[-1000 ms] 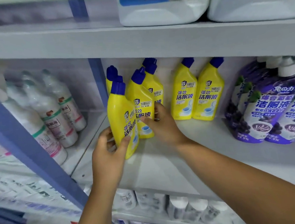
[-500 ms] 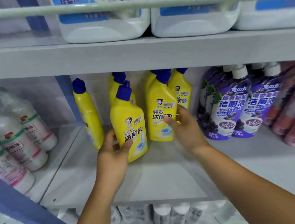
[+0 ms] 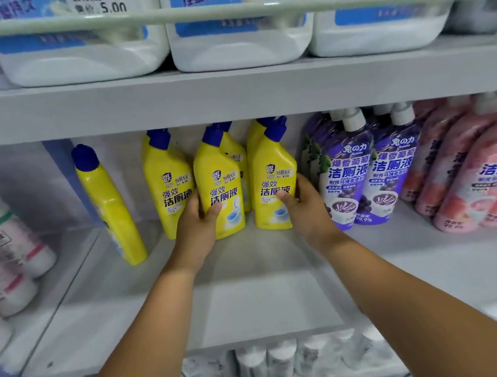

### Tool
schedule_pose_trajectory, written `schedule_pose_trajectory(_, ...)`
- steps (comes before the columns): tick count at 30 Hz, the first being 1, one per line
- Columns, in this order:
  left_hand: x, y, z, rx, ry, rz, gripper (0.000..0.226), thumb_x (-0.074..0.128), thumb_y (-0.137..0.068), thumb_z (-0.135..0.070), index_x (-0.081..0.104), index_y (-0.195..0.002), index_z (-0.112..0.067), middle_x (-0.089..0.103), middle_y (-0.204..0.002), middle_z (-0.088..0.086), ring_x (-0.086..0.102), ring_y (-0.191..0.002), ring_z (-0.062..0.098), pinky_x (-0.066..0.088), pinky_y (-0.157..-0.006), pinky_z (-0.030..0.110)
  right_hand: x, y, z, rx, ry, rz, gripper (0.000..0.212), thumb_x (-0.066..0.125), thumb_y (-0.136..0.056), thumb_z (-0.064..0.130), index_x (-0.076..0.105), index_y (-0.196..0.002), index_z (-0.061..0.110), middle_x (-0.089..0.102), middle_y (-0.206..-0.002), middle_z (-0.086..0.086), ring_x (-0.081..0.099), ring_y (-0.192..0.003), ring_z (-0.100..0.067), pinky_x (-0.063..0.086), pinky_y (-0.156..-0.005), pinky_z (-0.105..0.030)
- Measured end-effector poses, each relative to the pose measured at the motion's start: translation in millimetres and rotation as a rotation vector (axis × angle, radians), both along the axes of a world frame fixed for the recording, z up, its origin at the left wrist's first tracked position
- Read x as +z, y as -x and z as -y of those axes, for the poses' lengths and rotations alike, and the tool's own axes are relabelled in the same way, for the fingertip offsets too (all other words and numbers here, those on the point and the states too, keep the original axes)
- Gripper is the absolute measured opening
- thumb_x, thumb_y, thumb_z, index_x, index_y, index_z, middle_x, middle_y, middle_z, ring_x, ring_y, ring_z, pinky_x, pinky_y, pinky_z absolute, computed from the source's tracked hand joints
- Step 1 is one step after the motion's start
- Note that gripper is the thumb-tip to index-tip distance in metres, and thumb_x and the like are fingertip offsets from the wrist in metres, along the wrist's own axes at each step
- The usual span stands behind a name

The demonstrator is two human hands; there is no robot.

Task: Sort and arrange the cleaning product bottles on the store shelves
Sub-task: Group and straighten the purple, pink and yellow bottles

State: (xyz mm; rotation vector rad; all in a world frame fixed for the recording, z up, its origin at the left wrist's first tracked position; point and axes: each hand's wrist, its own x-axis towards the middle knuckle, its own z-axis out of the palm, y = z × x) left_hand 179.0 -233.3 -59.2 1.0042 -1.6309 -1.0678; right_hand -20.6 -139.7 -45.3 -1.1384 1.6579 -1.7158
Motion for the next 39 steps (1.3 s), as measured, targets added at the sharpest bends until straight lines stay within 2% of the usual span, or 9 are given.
schedule_pose_trajectory(5, -2, 2, 11, -0.032, 0.000, 0.050, 0.046, 0.065, -0.099, -0.014, 0.044, -0.140, -0.017, 0.070, -0.127, 0.001, 0.067, -0.115, 0.014, 0.052, -0.104, 0.040, -3, 3, 8, -0.005, 0.007, 0.013, 0.043, 0.063, -0.098, 0.005, 0.047, -0.137, 0.013, 0.070, -0.120, -0.003, 0.071, -0.099, -0.004, 0.054, -0.076, -0.014)
schedule_pose_trajectory(9, -2, 9, 10, 0.030, 0.011, 0.037, 0.047, 0.066, -0.098, -0.011, 0.044, -0.139, -0.012, 0.071, -0.125, 0.004, 0.069, -0.111, 0.013, 0.050, -0.088, 0.009, -5, 0, 10, -0.038, 0.007, -0.015, 0.029, 0.066, -0.096, 0.013, 0.059, -0.124, 0.016, 0.072, -0.117, -0.006, 0.070, -0.105, -0.017, 0.057, -0.083, -0.028)
schedule_pose_trajectory(12, -4, 13, 12, 0.069, 0.065, 0.065, 0.045, 0.066, -0.098, -0.015, 0.049, -0.140, -0.014, 0.072, -0.125, 0.001, 0.068, -0.112, 0.012, 0.049, -0.087, 0.011, -5, -1, 12, -0.058, 0.017, -0.051, 0.037, 0.067, -0.090, 0.027, 0.064, -0.126, 0.020, 0.068, -0.124, -0.009, 0.069, -0.110, -0.019, 0.059, -0.092, -0.037)
schedule_pose_trajectory(17, -5, 20, 9, 0.119, 0.073, 0.070, 0.046, 0.068, -0.097, -0.020, 0.051, -0.139, -0.016, 0.071, -0.113, -0.008, 0.068, -0.101, 0.008, 0.050, -0.088, 0.022, -4, 2, 14, -0.039, -0.009, -0.030, 0.033, 0.064, -0.098, 0.010, 0.063, -0.131, 0.015, 0.074, -0.119, -0.003, 0.071, -0.106, -0.014, 0.056, -0.084, -0.018)
schedule_pose_trajectory(24, 1, 22, 5, 0.128, 0.045, 0.082, 0.037, 0.067, -0.098, -0.019, 0.055, -0.132, -0.016, 0.069, -0.108, -0.009, 0.066, -0.095, 0.006, 0.042, -0.070, -0.002, -7, 5, 18, -0.040, -0.027, -0.029, 0.035, 0.063, -0.099, 0.013, 0.062, -0.134, 0.015, 0.074, -0.118, -0.002, 0.072, -0.099, -0.008, 0.052, -0.075, -0.011)
schedule_pose_trajectory(32, 3, 22, 5, 0.103, -0.073, 0.022, 0.040, 0.069, -0.096, -0.020, 0.056, -0.134, -0.014, 0.073, -0.116, 0.000, 0.069, -0.105, 0.012, 0.051, -0.091, 0.025, -10, 4, 24, -0.109, -0.084, -0.102, 0.037, 0.066, -0.096, 0.029, 0.062, -0.132, 0.025, 0.071, -0.123, -0.001, 0.070, -0.107, -0.016, 0.057, -0.090, -0.026)
schedule_pose_trajectory(35, 5, 8, -5, 0.063, -0.103, 0.005, 0.044, 0.071, -0.094, -0.024, 0.058, -0.136, -0.016, 0.073, -0.118, 0.000, 0.069, -0.113, 0.016, 0.052, -0.094, 0.028, -16, 2, 24, -0.194, -0.137, -0.157, 0.048, 0.063, -0.083, 0.054, 0.066, -0.116, 0.019, 0.073, -0.109, 0.000, 0.069, -0.103, -0.023, 0.057, -0.092, -0.043)
schedule_pose_trajectory(37, 7, -16, -17, 0.134, -0.134, -0.081, 0.039, 0.075, -0.084, -0.036, 0.065, -0.121, -0.027, 0.075, -0.113, 0.002, 0.072, -0.103, 0.021, 0.054, -0.095, 0.037, -13, -10, 13, -0.265, -0.139, -0.187, 0.046, 0.065, -0.077, 0.057, 0.061, -0.095, 0.015, 0.064, -0.092, 0.001, 0.066, -0.096, -0.030, 0.054, -0.089, -0.048)
schedule_pose_trajectory(39, 11, -45, -29, 0.218, -0.137, -0.239, 0.021, 0.075, -0.084, -0.029, 0.067, -0.103, -0.029, 0.077, -0.100, 0.005, 0.074, -0.083, 0.022, 0.056, -0.086, 0.039, -4, -27, 3, -0.295, -0.127, -0.178, 0.034, 0.074, -0.083, 0.040, 0.058, -0.097, 0.014, 0.056, -0.093, -0.003, 0.059, -0.095, -0.031, 0.050, -0.091, -0.042)
